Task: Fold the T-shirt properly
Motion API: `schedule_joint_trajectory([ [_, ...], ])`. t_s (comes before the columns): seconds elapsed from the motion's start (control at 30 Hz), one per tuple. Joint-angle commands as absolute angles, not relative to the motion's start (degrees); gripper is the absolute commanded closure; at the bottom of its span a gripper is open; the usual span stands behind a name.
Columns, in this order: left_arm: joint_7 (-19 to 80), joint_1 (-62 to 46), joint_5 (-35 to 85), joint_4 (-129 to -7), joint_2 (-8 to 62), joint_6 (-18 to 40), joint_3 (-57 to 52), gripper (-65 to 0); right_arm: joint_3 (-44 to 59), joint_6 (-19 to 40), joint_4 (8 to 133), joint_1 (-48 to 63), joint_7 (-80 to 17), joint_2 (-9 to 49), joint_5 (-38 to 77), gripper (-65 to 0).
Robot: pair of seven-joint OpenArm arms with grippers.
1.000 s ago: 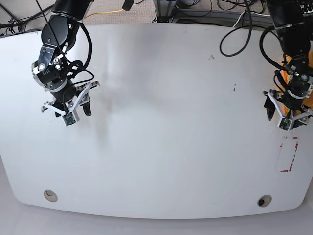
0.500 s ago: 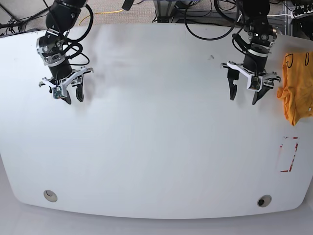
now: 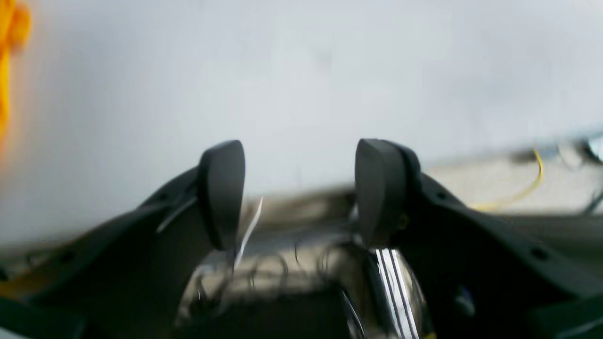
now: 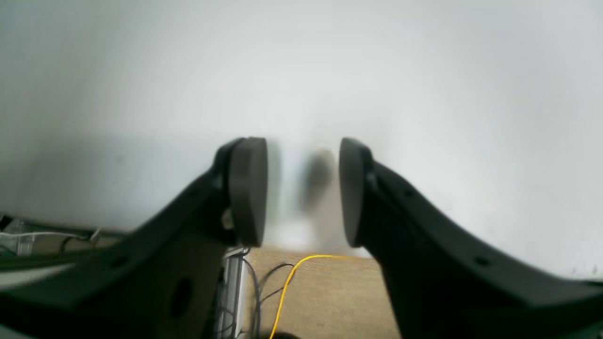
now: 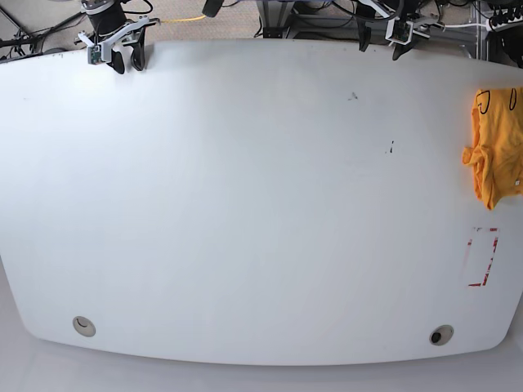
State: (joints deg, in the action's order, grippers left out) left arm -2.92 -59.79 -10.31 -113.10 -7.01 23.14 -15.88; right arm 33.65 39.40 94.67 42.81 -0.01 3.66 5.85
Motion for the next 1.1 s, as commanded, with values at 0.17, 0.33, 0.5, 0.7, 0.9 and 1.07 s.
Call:
schedule_joint_trajectory([
  [0.17, -4.8, -70.7, -9.5, -110.7, -5.8, 23.4, -12.3, -33.2, 33.0, 40.0, 95.6, 59.2, 6.1, 4.1, 16.0, -23.8],
  [0.33, -4.8, -70.8, -9.5, -101.3, -5.1, 23.4, -11.2, -33.2, 28.5, 40.0, 89.6, 64.1, 6.6, 4.0, 16.3, -23.8],
  [0.5, -4.8, -64.5, -9.5, -88.4, -4.5, 23.4, -10.5, -33.2, 26.2, 40.0, 77.7, 60.7, 6.7, 4.5, 16.0, -23.8],
  [0.7, -4.8, -53.8, -9.5, -71.3, -2.8, 23.4, -10.5, -33.2, 26.1, 40.0, 66.0, 53.1, 6.5, 5.2, 12.6, -23.8],
  [0.9, -4.5, -43.5, -9.9, -55.1, -2.8, 23.3, -11.6, -33.1, 26.2, 40.0, 54.3, 43.1, 6.5, 5.3, 2.7, -23.8],
  [1.07, -4.6, -33.6, -9.9, -40.0, -0.8, 22.5, -14.4, -33.1, 26.2, 40.0, 46.4, 36.1, 6.6, 5.6, -3.9, -23.8],
])
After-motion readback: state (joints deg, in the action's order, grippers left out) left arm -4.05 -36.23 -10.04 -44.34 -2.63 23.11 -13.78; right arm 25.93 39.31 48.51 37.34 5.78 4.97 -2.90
